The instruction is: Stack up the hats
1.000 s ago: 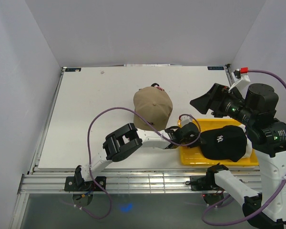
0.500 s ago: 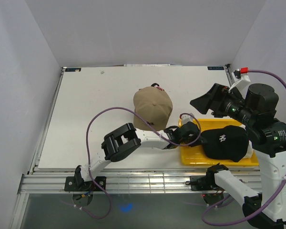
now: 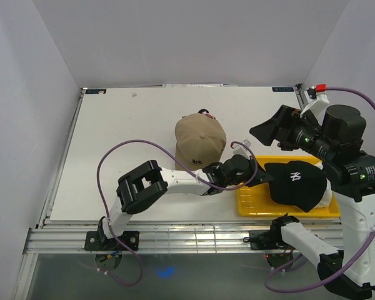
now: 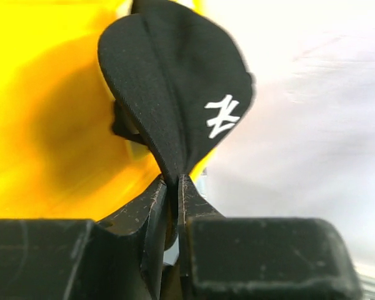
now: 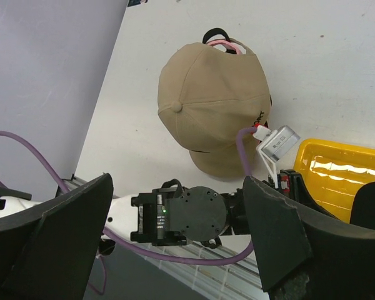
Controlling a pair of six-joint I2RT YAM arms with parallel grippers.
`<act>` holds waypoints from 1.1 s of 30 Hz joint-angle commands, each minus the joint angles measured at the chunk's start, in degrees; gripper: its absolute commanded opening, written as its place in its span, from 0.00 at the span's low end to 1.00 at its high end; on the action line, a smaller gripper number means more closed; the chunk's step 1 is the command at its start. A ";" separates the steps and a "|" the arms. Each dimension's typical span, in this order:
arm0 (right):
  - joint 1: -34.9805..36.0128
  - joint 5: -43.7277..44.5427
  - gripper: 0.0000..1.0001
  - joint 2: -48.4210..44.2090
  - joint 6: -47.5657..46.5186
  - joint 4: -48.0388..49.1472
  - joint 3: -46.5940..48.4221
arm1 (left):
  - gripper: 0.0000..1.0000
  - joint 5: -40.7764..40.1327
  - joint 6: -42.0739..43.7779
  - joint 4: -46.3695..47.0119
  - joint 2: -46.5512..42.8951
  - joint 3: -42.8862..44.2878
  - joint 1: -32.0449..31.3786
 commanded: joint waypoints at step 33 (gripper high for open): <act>-2.81 -1.34 0.94 23.16 2.53 -2.64 32.68 | 0.00 -14.25 -0.84 9.98 -33.34 -15.18 8.56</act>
